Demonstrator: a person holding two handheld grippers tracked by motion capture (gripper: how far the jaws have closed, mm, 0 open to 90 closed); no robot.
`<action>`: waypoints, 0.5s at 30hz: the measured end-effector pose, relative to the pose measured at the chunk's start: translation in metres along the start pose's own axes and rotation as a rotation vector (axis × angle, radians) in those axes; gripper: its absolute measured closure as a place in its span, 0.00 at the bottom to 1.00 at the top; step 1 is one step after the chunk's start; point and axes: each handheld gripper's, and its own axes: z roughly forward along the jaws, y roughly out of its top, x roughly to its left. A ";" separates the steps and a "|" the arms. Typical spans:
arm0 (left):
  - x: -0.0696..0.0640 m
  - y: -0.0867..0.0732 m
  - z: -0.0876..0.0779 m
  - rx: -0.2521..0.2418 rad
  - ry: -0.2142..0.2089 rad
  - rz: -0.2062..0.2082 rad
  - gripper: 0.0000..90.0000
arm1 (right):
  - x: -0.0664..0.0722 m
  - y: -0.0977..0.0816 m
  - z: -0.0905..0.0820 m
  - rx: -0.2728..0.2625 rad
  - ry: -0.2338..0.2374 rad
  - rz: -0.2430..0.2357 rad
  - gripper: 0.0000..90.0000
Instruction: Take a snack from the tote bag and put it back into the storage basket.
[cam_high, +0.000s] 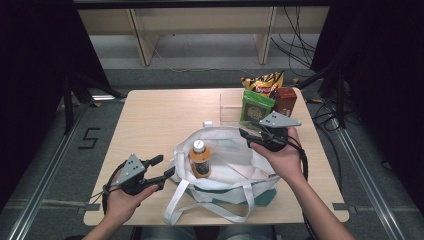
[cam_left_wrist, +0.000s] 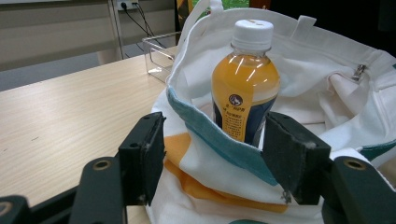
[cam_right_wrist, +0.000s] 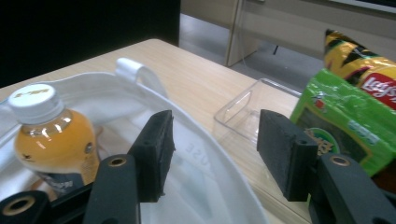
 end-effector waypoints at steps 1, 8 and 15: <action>0.001 0.000 0.000 -0.003 -0.001 0.009 0.43 | 0.003 -0.001 0.001 -0.006 0.000 0.019 0.51; 0.002 0.000 0.000 -0.018 -0.006 -0.007 0.43 | 0.005 -0.001 0.001 -0.003 0.022 0.025 0.51; 0.001 0.000 0.000 -0.018 -0.005 -0.001 0.43 | 0.004 -0.002 -0.001 -0.029 0.012 0.025 0.51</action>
